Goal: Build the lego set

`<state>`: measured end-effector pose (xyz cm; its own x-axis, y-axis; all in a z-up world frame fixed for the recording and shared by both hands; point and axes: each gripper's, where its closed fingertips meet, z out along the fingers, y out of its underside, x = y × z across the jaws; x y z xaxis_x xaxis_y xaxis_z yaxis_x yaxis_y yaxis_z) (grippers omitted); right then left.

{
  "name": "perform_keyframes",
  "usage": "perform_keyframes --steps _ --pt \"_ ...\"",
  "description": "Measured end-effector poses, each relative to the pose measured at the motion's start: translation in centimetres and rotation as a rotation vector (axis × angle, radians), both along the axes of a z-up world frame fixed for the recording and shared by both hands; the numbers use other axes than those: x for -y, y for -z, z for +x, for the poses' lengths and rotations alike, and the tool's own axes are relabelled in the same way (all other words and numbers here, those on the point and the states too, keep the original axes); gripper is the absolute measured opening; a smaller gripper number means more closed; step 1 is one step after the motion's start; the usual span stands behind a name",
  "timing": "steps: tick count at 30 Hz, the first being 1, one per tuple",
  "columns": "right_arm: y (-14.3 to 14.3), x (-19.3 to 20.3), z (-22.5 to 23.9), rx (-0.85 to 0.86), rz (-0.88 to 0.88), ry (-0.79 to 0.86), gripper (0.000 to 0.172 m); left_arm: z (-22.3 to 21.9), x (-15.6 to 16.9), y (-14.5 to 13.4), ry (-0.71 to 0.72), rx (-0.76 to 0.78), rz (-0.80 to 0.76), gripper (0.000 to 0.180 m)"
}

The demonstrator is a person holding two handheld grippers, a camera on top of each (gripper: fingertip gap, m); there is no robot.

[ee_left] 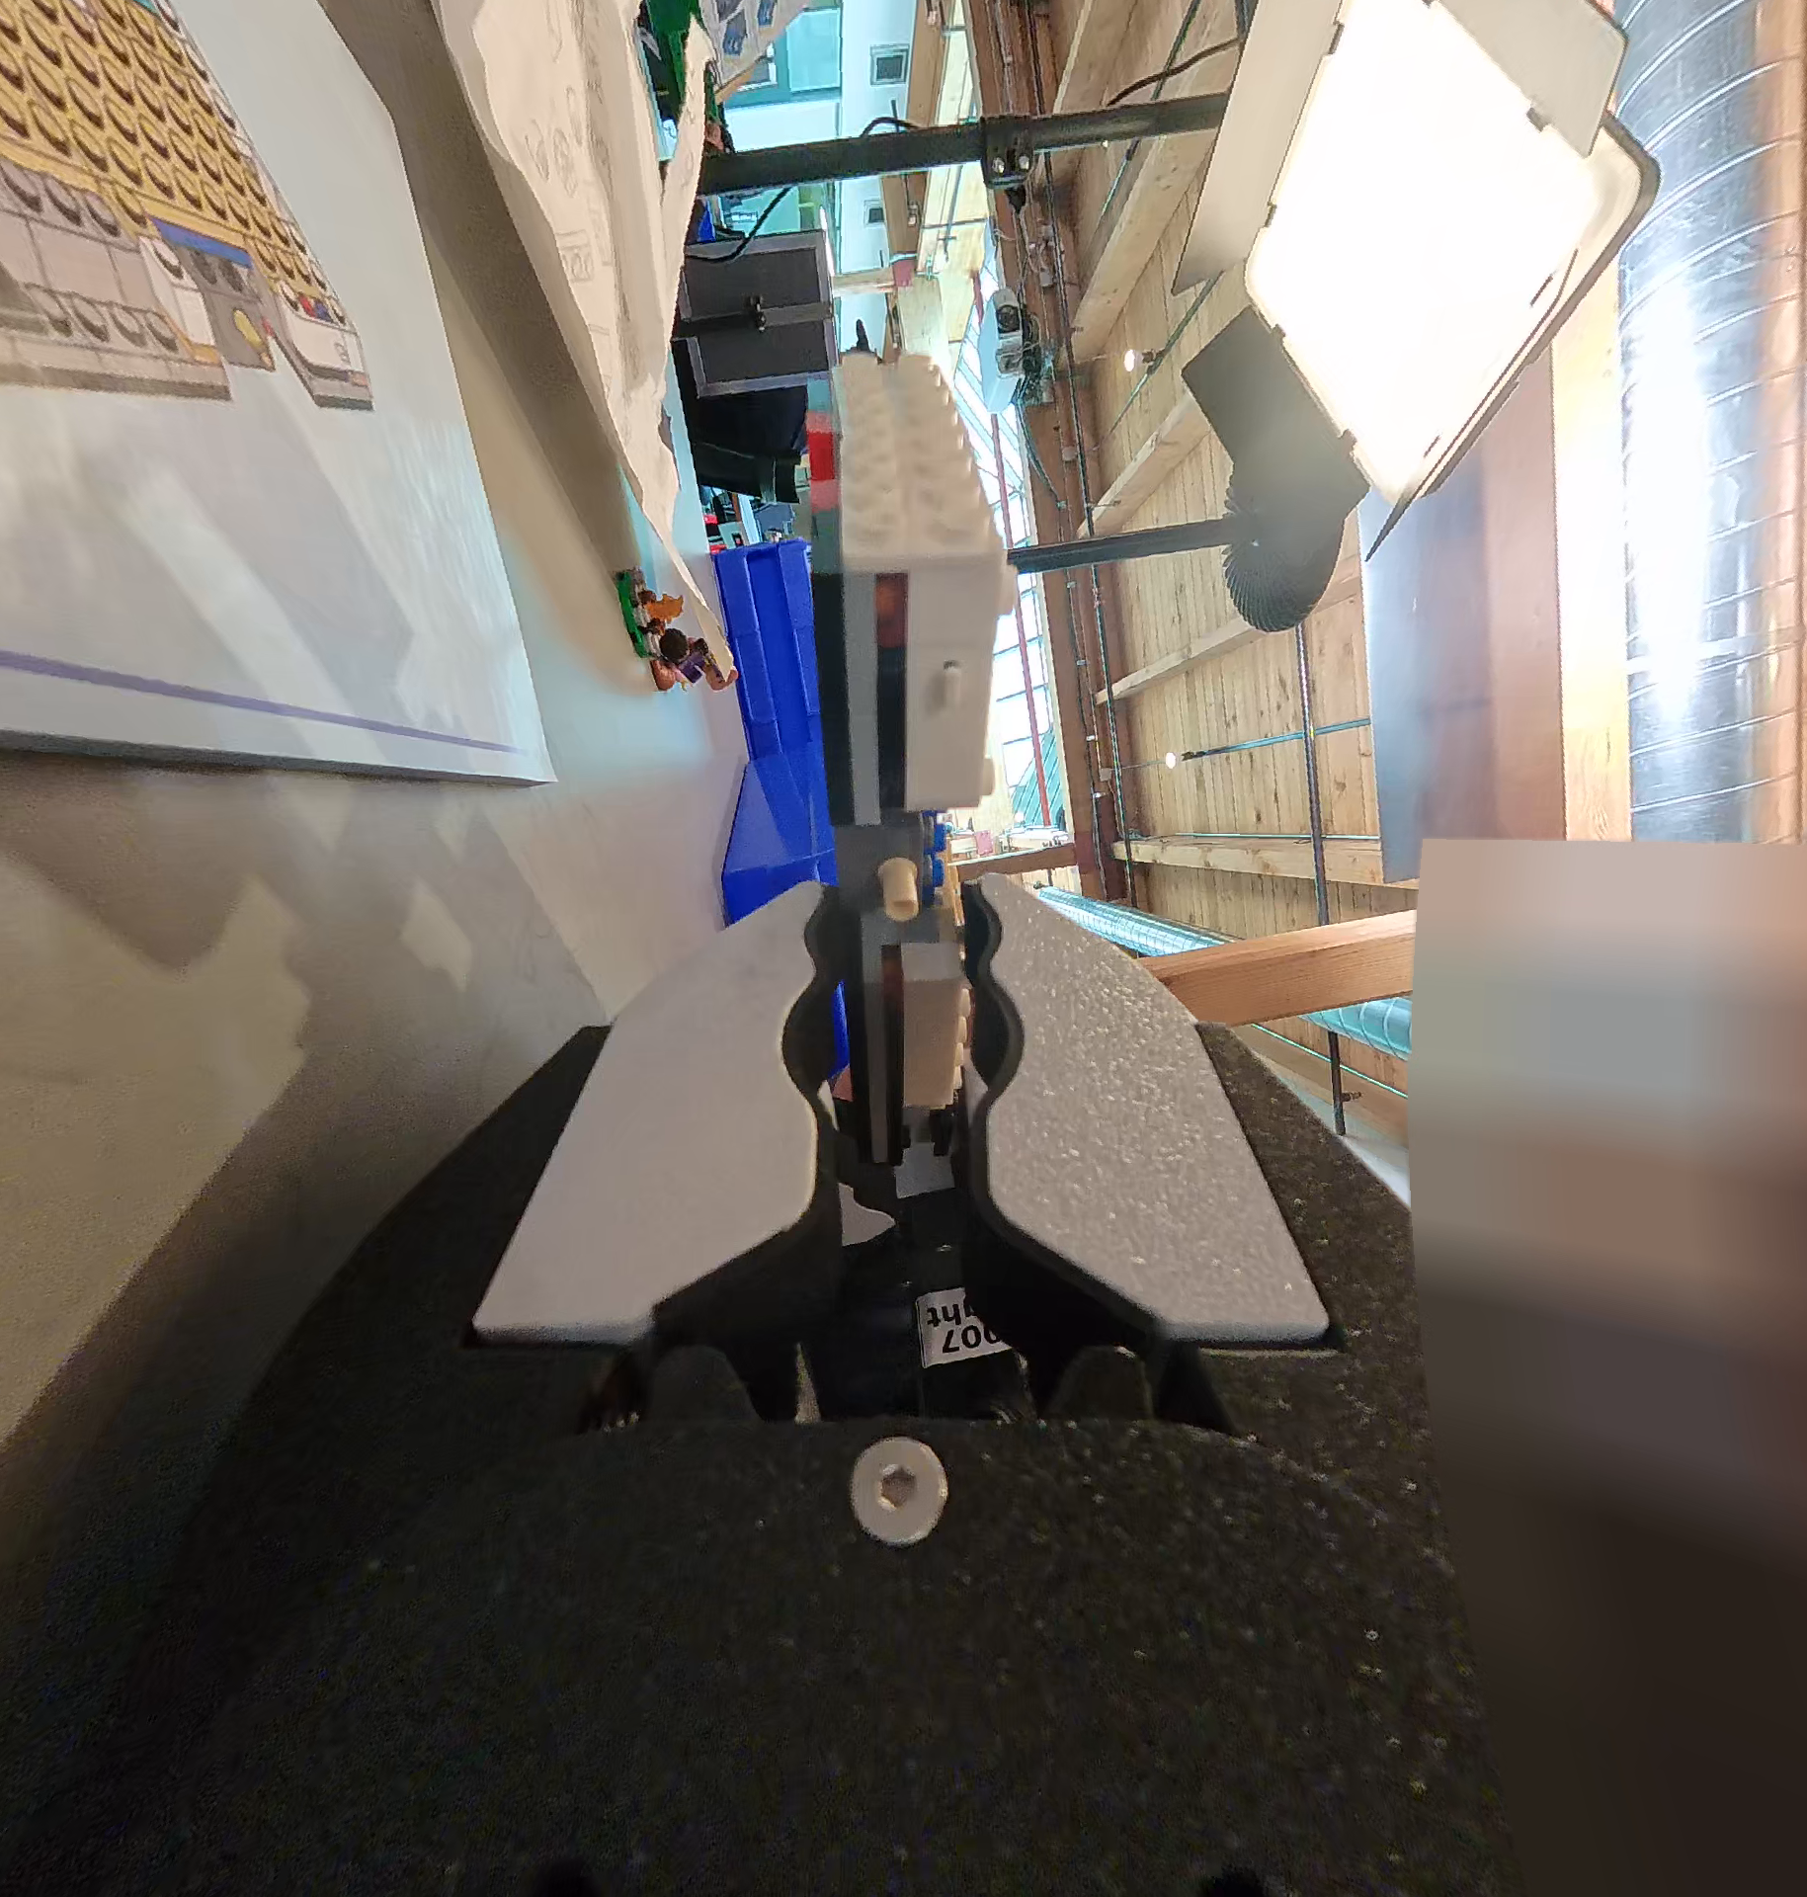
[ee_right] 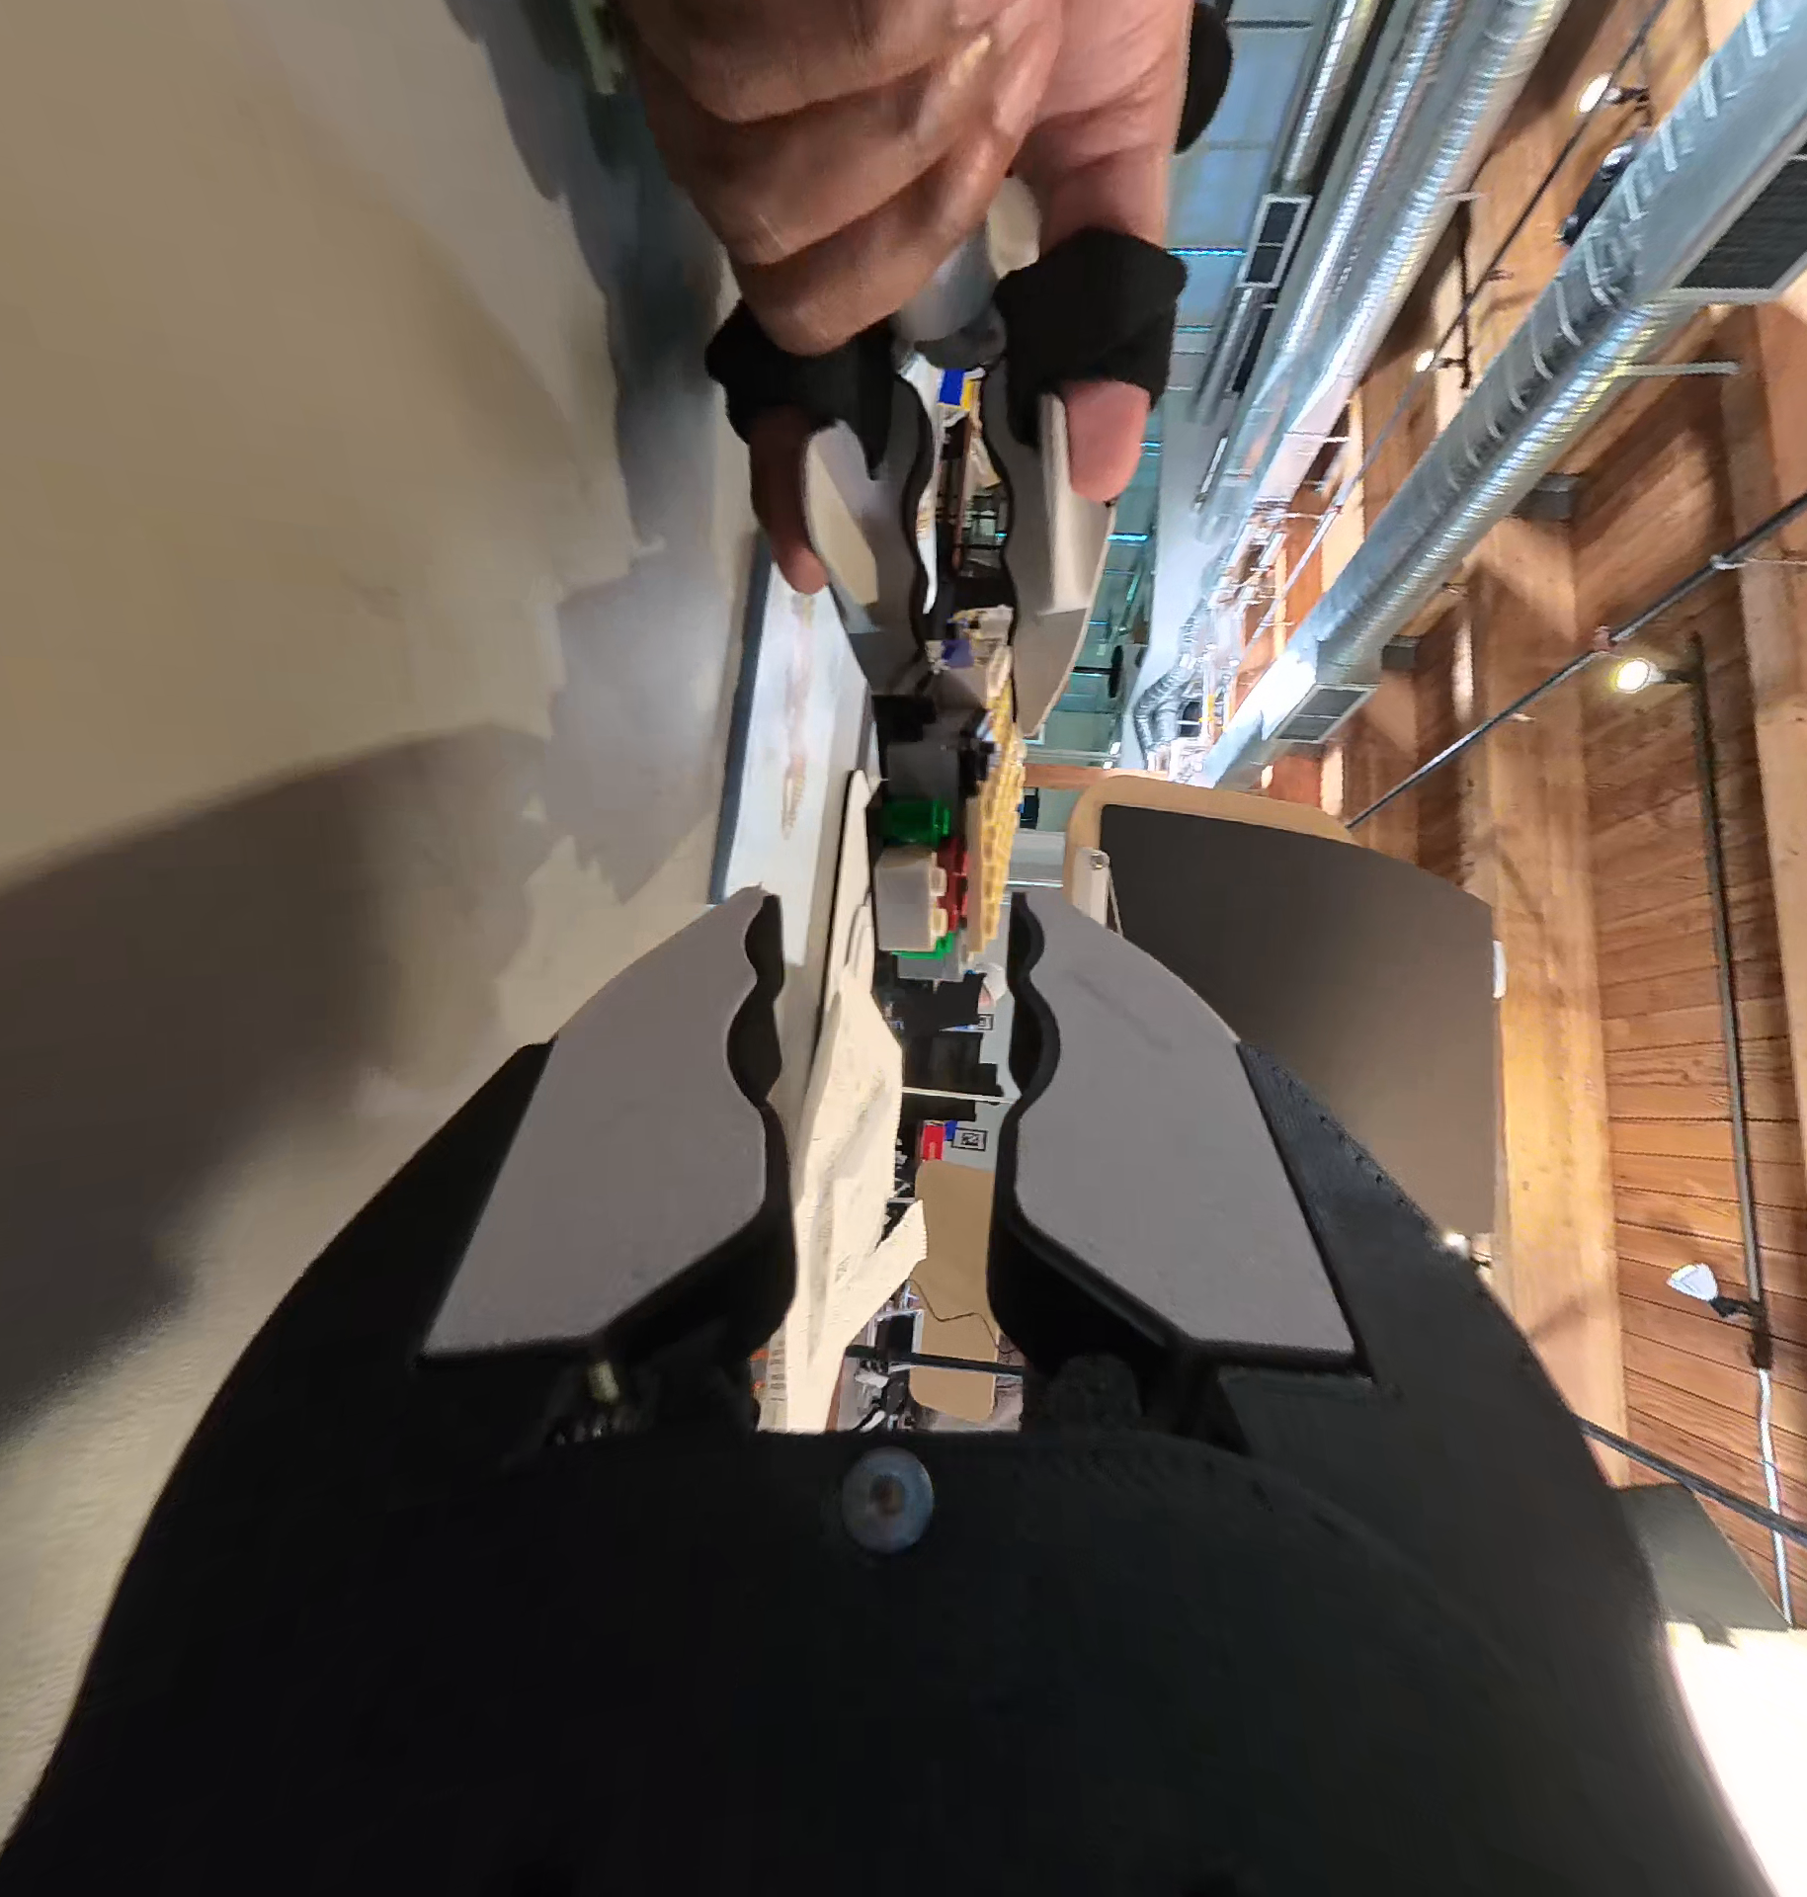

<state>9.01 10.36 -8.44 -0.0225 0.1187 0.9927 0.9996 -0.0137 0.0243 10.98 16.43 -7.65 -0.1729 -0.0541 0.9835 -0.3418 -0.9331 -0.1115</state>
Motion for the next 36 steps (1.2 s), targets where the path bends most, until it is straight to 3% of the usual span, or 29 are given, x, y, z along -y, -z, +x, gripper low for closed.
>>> perform_keyframes --steps 9,12,16,19,22,36 --pt "-0.3 0.0 -0.2 -0.105 -0.007 0.005 0.043 -0.1 0.2 -0.5 0.01 0.016 0.006 0.022" --pt "-0.8 0.2 0.6 -0.282 -0.036 0.038 0.043 -0.1 -0.1 -0.6 -0.002 0.021 0.004 0.022" --pt "-0.6 0.6 1.6 -0.648 -0.152 0.086 0.043 -0.1 -0.6 -0.6 -0.023 0.026 -0.016 0.021" --pt "-1.9 0.8 1.7 -0.868 -0.159 0.041 0.042 -0.1 -0.7 -0.7 -0.031 0.033 -0.019 0.021" --pt "-2.7 1.0 1.0 -0.867 -0.146 0.003 0.034 -0.1 -0.6 -0.7 -0.025 0.035 -0.015 0.021" --pt "-1.1 0.3 -1.1 -0.834 -0.254 0.055 0.034 0.0 0.8 -0.5 0.02 0.029 0.023 0.021"
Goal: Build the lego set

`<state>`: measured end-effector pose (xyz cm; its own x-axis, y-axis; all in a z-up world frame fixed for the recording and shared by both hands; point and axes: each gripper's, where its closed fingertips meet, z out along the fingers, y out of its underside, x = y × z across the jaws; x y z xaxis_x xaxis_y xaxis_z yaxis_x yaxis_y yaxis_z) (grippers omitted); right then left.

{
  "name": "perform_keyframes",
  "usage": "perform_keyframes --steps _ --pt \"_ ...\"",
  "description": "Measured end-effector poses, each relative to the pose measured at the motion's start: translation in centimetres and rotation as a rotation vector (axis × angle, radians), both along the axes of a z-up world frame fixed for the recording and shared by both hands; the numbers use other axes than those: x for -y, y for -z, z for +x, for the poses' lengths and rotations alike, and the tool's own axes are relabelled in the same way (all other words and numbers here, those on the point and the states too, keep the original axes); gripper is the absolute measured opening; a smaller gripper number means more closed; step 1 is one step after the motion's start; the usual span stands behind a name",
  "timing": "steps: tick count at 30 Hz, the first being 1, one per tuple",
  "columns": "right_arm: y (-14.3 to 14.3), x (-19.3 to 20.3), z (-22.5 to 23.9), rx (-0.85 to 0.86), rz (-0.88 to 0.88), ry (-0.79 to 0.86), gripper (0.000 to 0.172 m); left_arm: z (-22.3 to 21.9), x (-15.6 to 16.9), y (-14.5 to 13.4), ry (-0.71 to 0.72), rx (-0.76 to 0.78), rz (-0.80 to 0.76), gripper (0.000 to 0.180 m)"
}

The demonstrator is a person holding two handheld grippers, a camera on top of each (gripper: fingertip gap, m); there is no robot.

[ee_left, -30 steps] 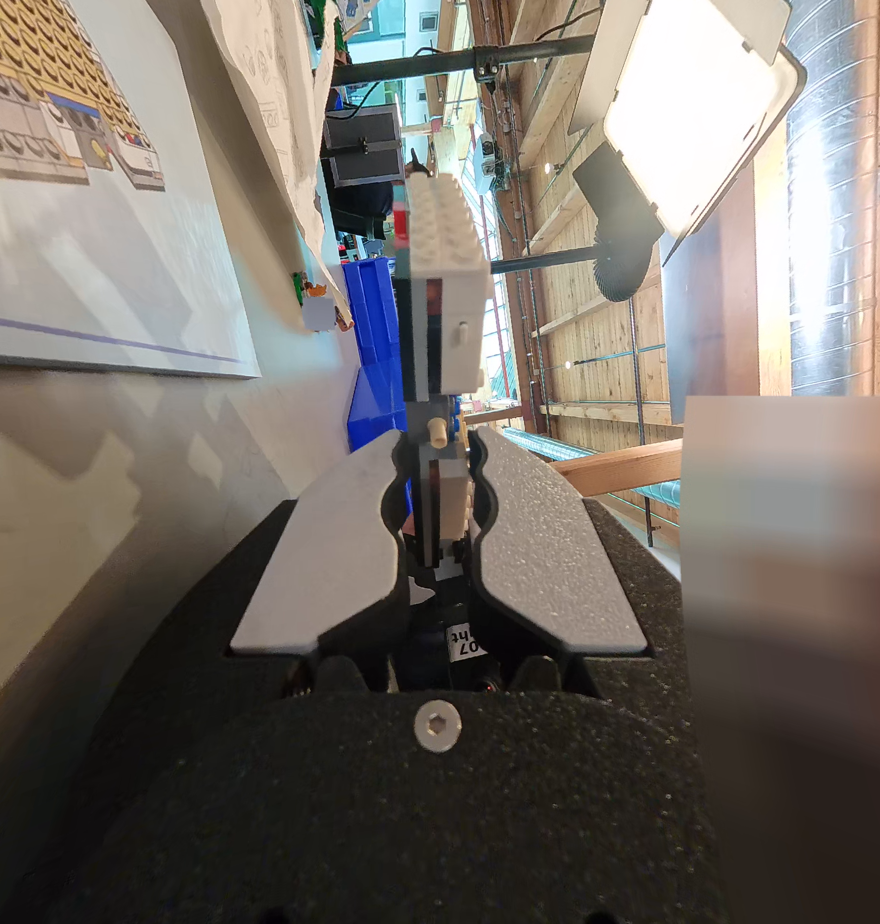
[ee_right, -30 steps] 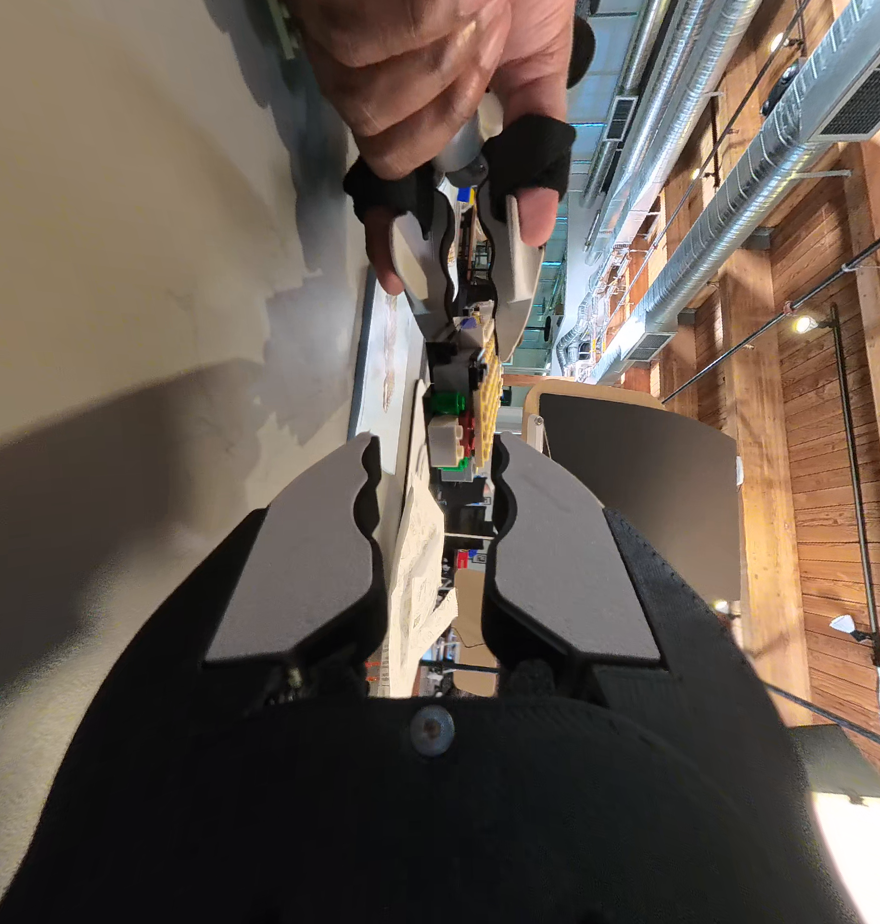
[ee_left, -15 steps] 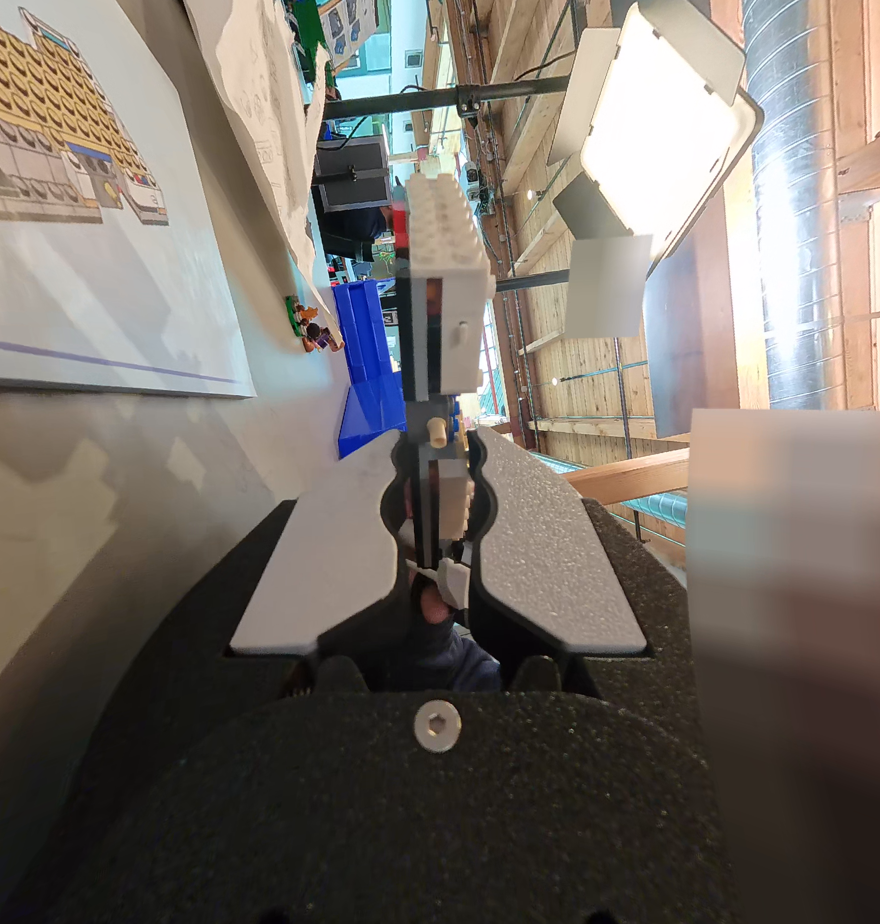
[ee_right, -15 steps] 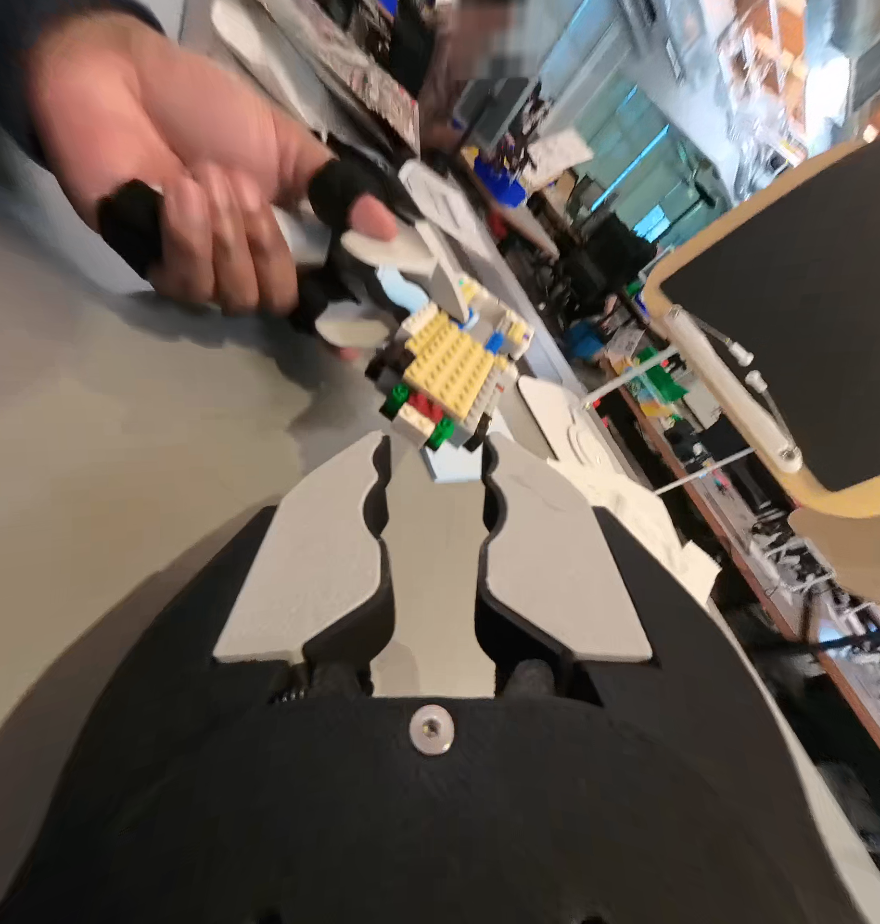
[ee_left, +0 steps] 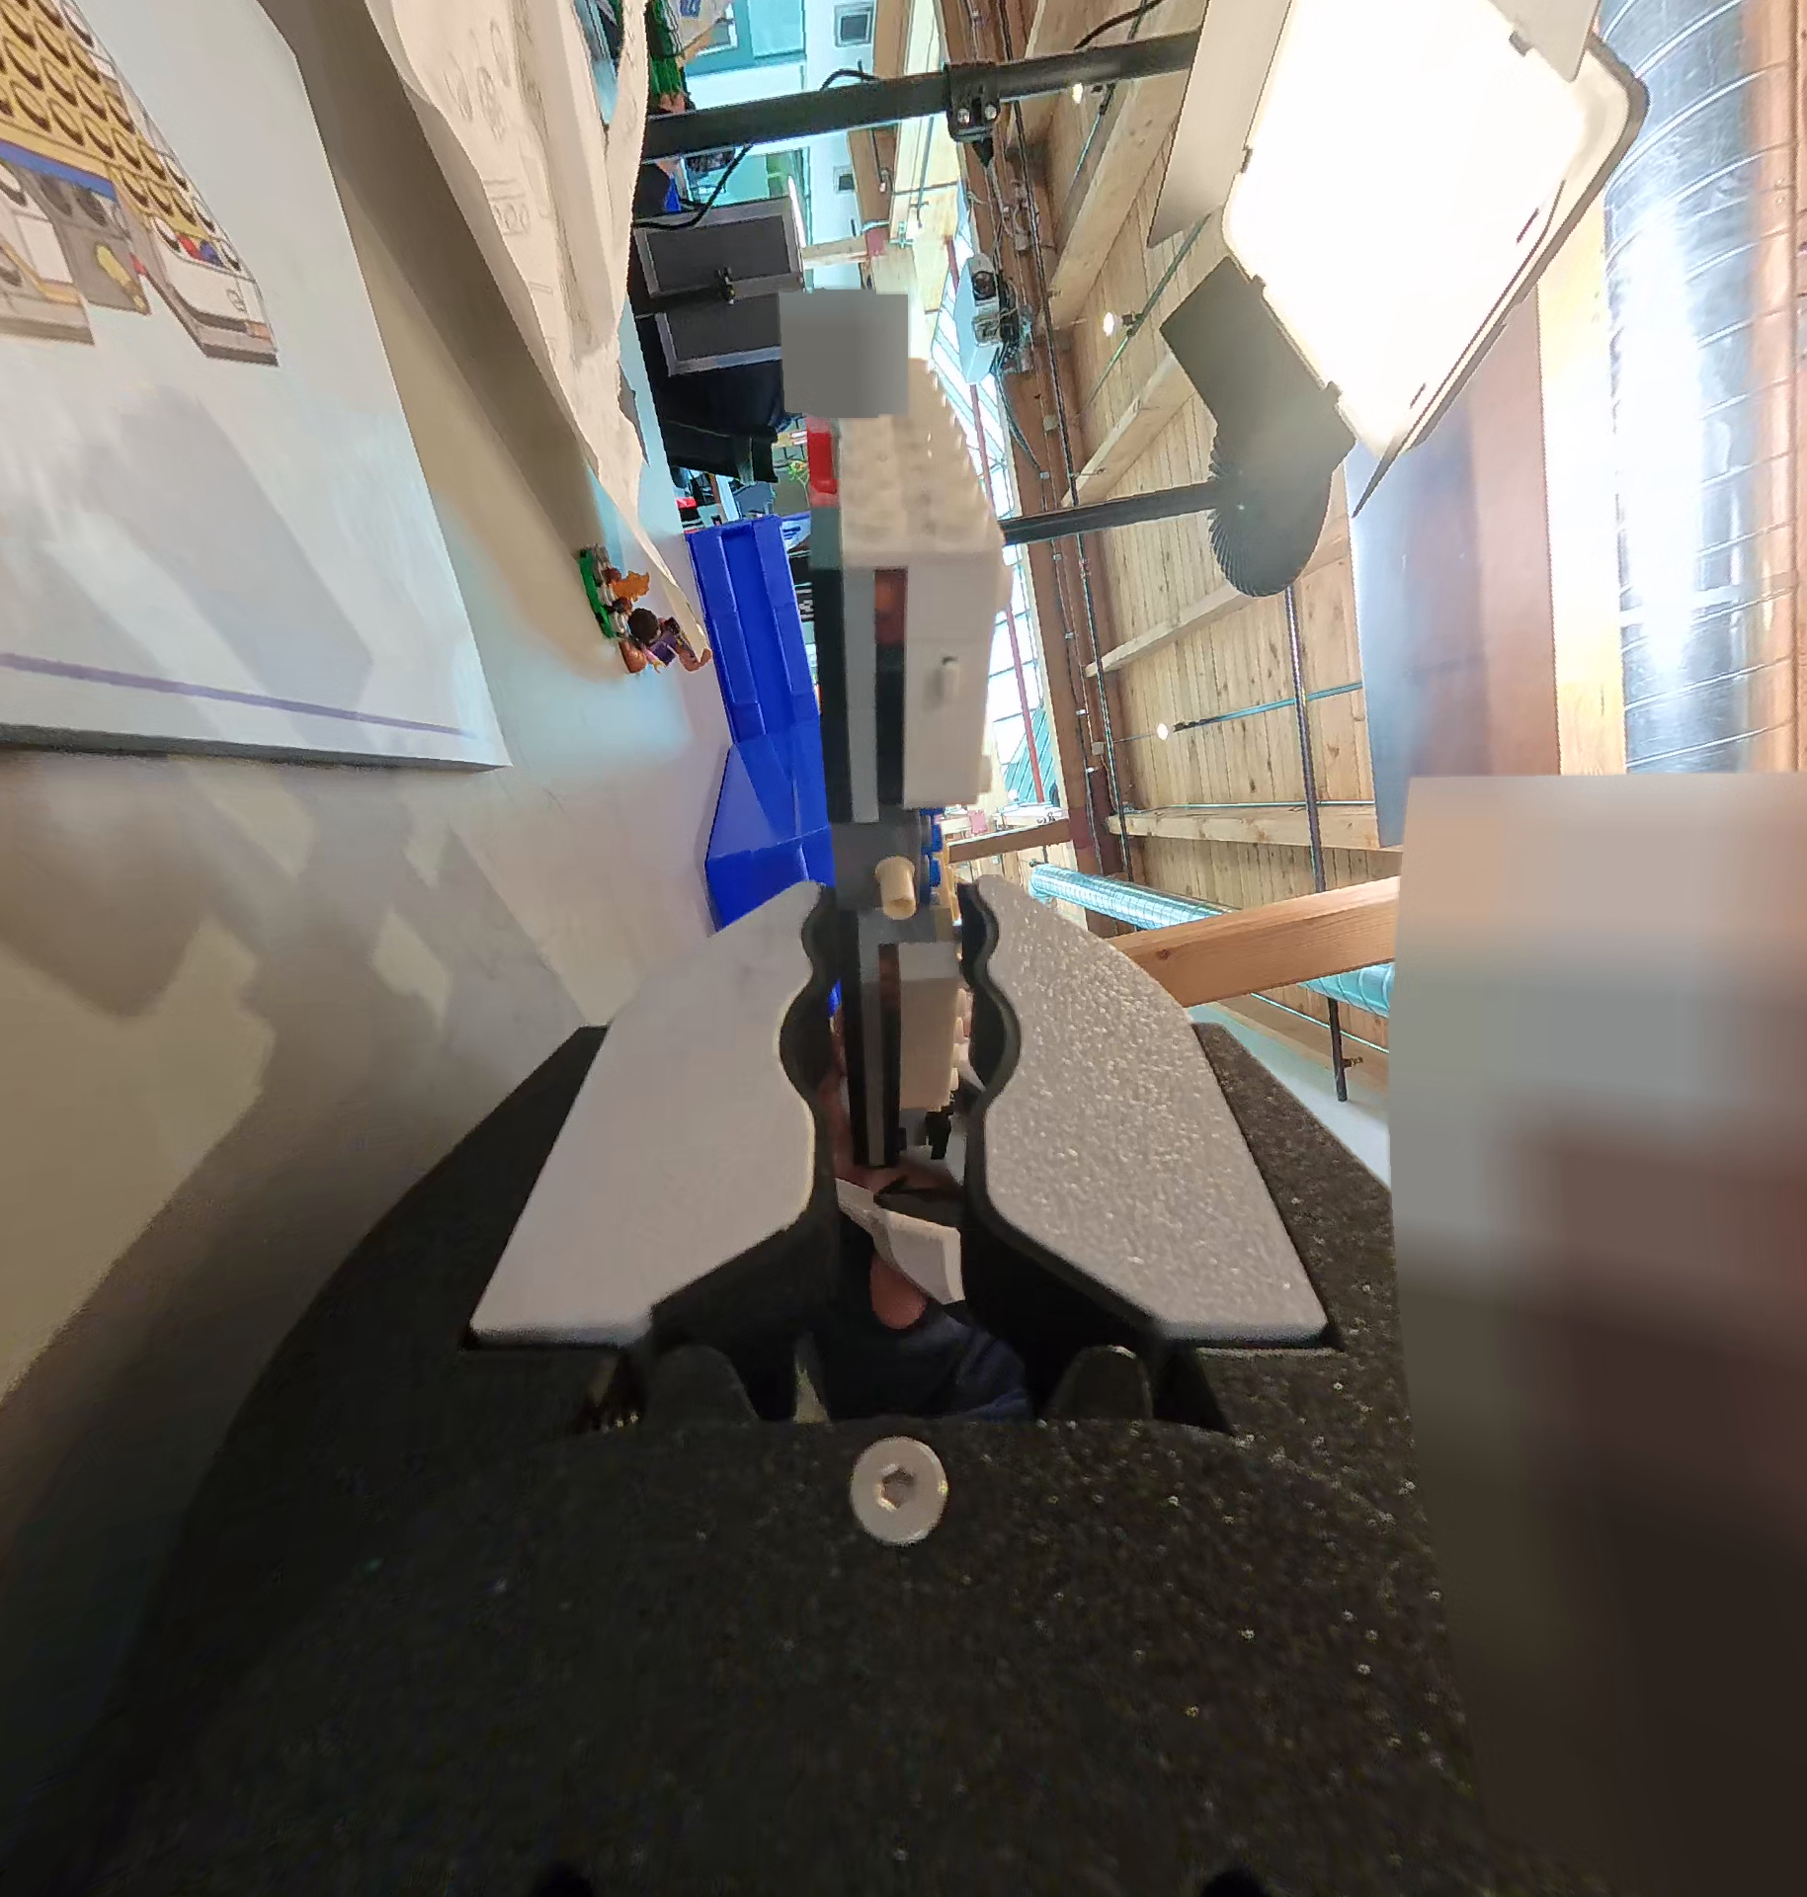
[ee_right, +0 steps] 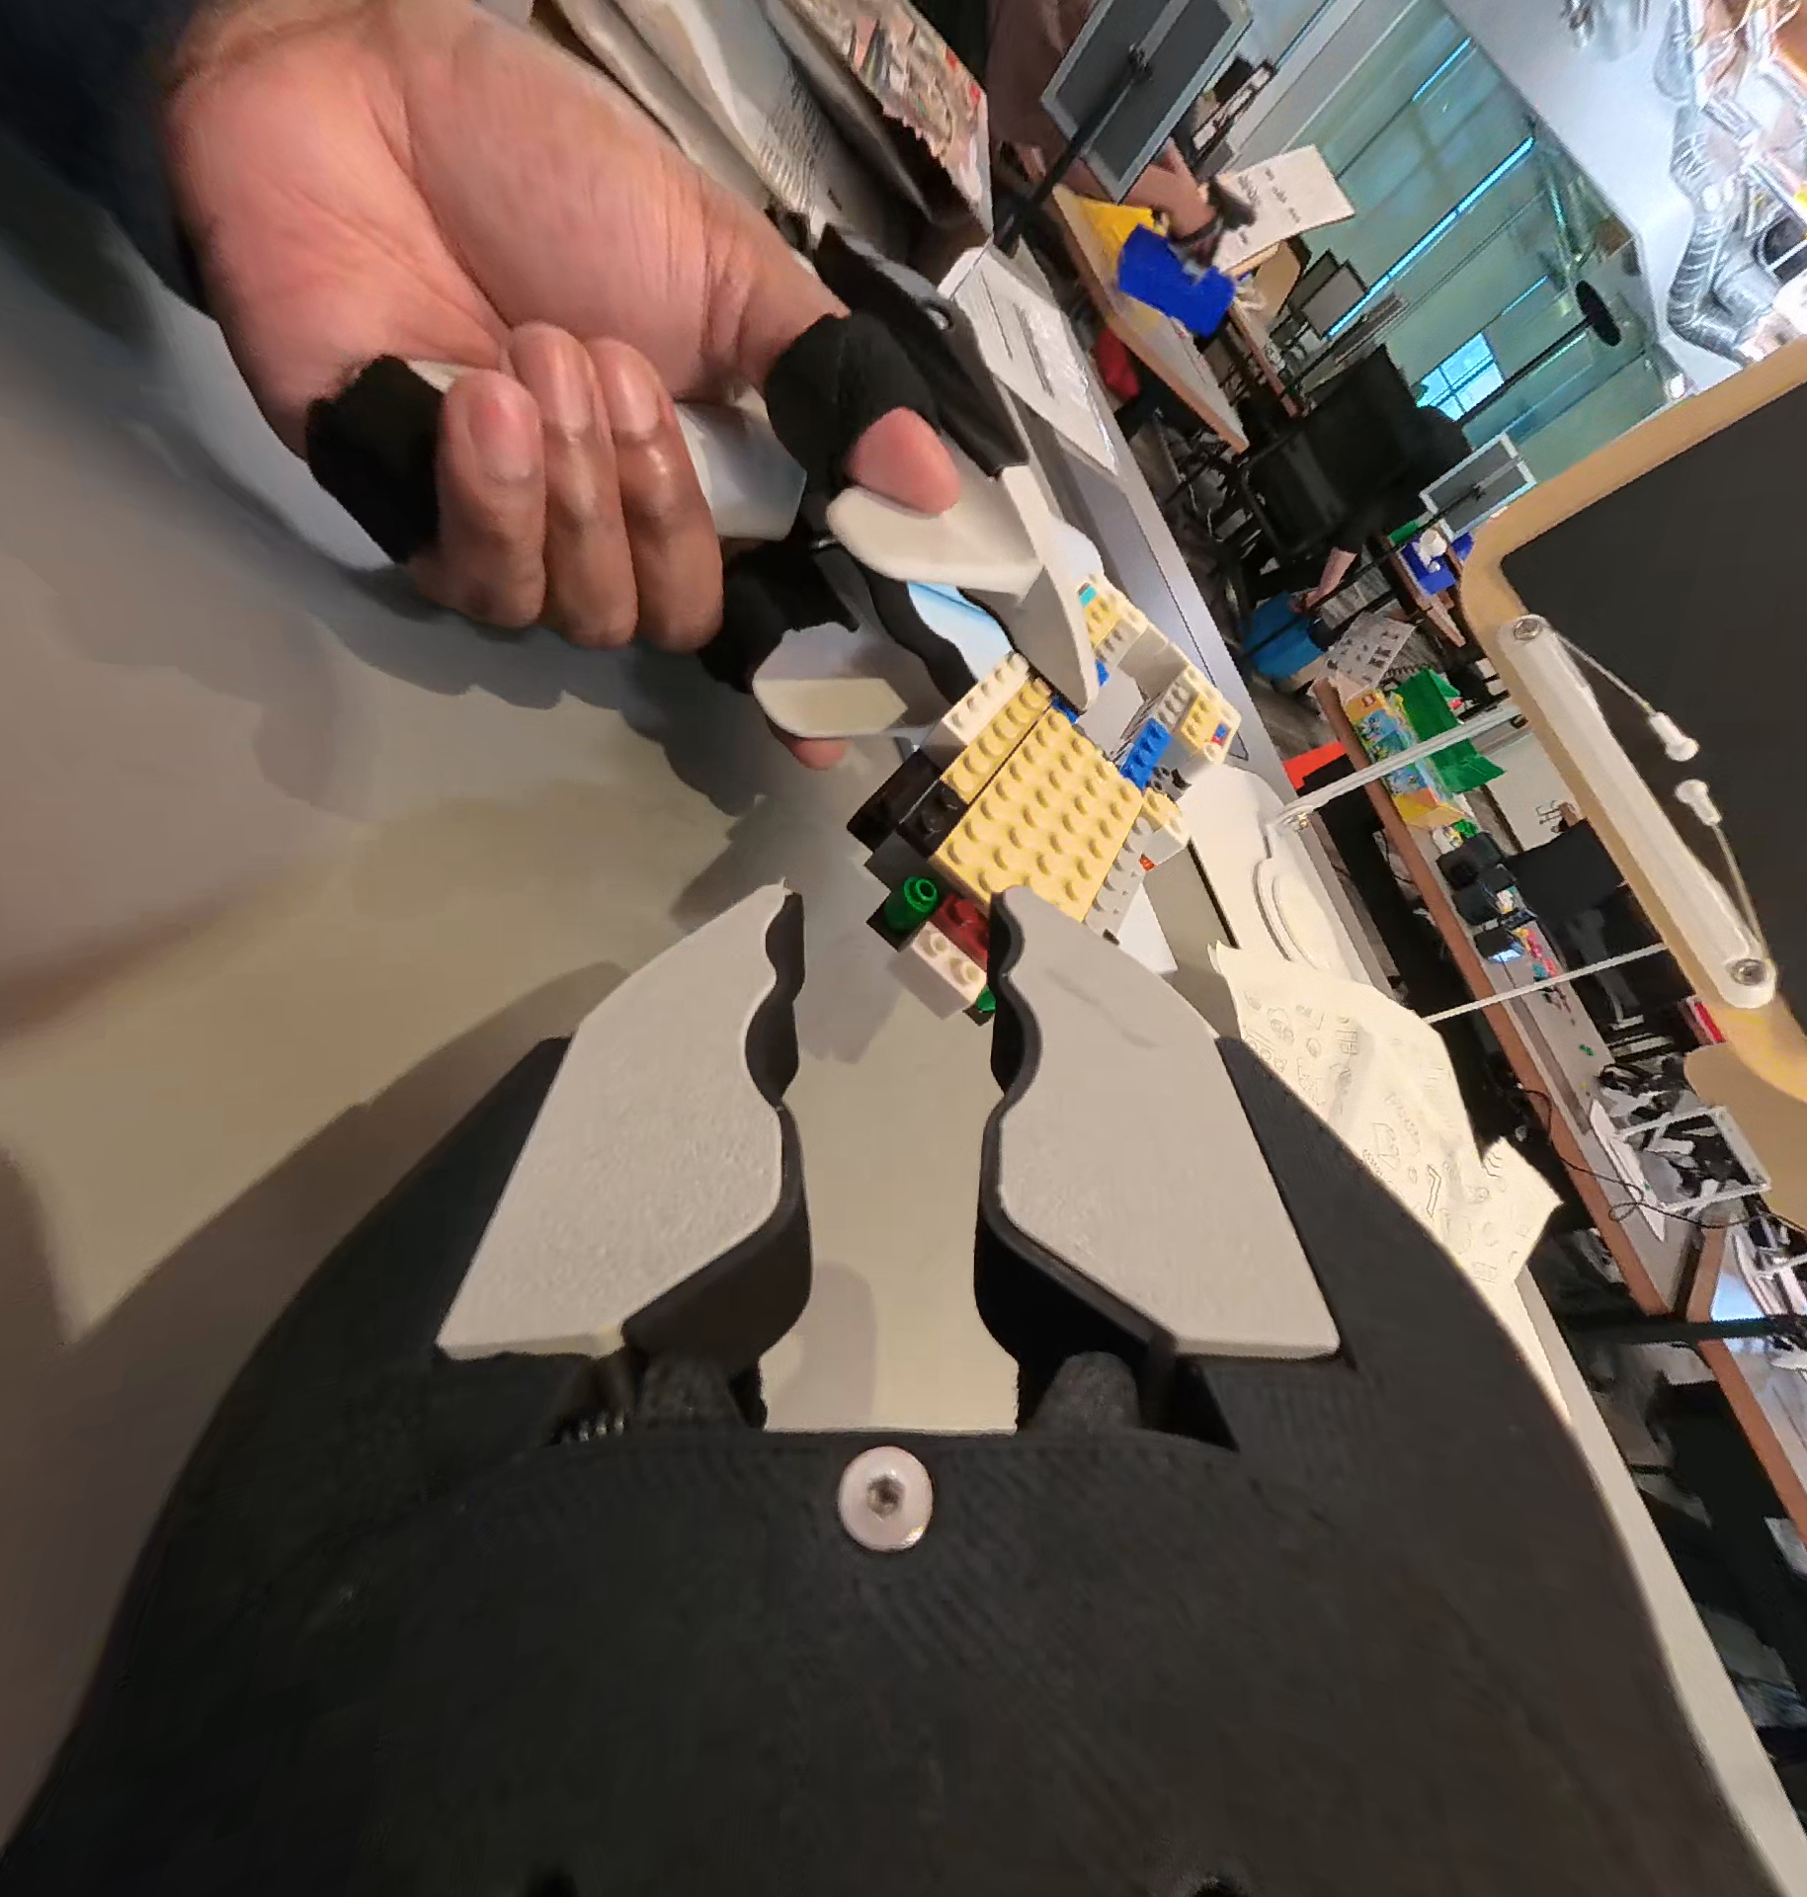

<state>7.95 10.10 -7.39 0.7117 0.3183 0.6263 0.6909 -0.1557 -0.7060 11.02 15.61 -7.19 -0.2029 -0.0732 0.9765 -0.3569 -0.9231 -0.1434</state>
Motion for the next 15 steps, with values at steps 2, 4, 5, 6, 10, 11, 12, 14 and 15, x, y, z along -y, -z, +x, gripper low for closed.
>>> perform_keyframes --steps 2,4,5,6,10,11,12,14,15 --pt "0.2 0.0 0.0 0.01 -0.007 0.001 0.034 0.0 0.1 0.0 0.003 0.0 0.003 0.021" --pt "0.3 0.0 -0.1 0.009 -0.01 0.001 0.034 0.0 0.1 0.0 0.004 0.001 0.009 0.021" --pt "0.4 0.0 0.0 0.009 -0.013 0.002 0.035 0.0 0.2 0.0 0.005 0.001 0.011 0.021" --pt "0.4 0.0 0.0 0.011 -0.014 0.001 0.035 0.0 0.2 -0.1 0.006 0.002 0.011 0.021" --pt "0.3 0.1 0.0 0.014 -0.011 0.001 0.035 0.0 0.1 -0.1 0.003 0.002 0.011 0.021" --pt "0.3 0.2 0.1 0.01 -0.012 0.003 0.035 0.0 0.0 -0.1 0.001 0.003 0.012 0.021" --pt "0.2 0.3 0.3 0.001 -0.014 0.008 0.035 0.0 0.0 -0.1 0.0 0.004 0.013 0.021" --pt "0.0 0.5 0.7 -0.045 -0.024 0.026 0.035 0.0 -0.1 -0.2 -0.004 0.007 0.014 0.021" --pt "-0.2 0.6 0.9 -0.092 -0.029 0.038 0.035 -0.1 -0.1 -0.2 -0.006 0.009 0.012 0.021"
